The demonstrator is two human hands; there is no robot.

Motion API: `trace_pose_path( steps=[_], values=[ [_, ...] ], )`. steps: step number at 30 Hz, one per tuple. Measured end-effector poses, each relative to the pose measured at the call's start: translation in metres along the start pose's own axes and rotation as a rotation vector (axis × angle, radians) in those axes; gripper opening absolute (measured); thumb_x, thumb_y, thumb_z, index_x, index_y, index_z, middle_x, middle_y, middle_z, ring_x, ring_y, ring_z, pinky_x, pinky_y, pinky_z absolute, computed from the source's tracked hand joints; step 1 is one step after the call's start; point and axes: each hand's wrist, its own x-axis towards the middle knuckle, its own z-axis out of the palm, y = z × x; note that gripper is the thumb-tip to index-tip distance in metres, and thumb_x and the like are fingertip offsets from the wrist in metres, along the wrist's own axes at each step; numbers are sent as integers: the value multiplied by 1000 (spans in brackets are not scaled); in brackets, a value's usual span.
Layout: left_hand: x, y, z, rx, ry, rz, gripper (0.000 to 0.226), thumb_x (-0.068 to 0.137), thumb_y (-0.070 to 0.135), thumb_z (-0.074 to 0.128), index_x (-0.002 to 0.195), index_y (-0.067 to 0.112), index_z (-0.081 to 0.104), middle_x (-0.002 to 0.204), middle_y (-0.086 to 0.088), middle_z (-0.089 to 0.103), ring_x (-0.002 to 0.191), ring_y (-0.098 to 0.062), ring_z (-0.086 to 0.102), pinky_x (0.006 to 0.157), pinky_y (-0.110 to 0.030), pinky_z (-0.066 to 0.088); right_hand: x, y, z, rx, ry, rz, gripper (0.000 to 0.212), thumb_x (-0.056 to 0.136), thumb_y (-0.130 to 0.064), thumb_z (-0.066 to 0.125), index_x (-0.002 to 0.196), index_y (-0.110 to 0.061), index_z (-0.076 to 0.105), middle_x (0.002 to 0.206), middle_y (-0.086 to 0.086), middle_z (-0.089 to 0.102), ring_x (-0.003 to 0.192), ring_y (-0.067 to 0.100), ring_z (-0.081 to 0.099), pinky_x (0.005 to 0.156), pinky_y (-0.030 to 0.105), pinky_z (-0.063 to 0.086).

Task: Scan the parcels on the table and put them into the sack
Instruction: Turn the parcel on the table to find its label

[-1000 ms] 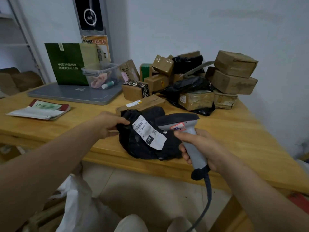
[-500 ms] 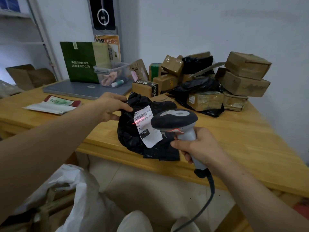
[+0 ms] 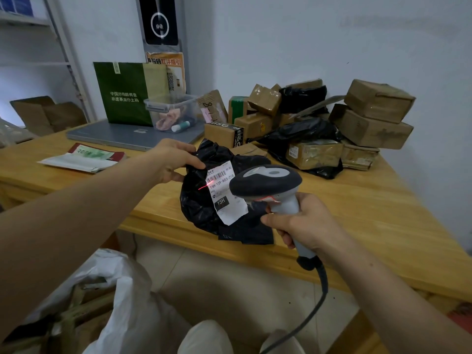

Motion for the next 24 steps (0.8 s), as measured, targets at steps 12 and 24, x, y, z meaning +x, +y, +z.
trace_pose_path(
  steps=[12, 24],
  values=[
    [1, -1, 0, 22, 6, 3, 63, 71, -9, 75, 128, 9, 58, 126, -11, 58, 121, -28, 53, 93, -55, 51, 3, 1, 3, 2, 12, -11, 17, 82, -9, 72, 84, -10, 56, 54, 3, 53, 41, 13, 46, 42, 26, 42],
    [-34, -45, -88, -106, 282, -86, 36, 80, 7, 65, 114, 7, 55, 106, -12, 65, 93, -24, 66, 67, -41, 57, 15, -6, 61, 200, -103, -14, 16, 82, -11, 73, 88, -6, 58, 51, 1, 54, 41, 13, 47, 39, 24, 41]
  ],
)
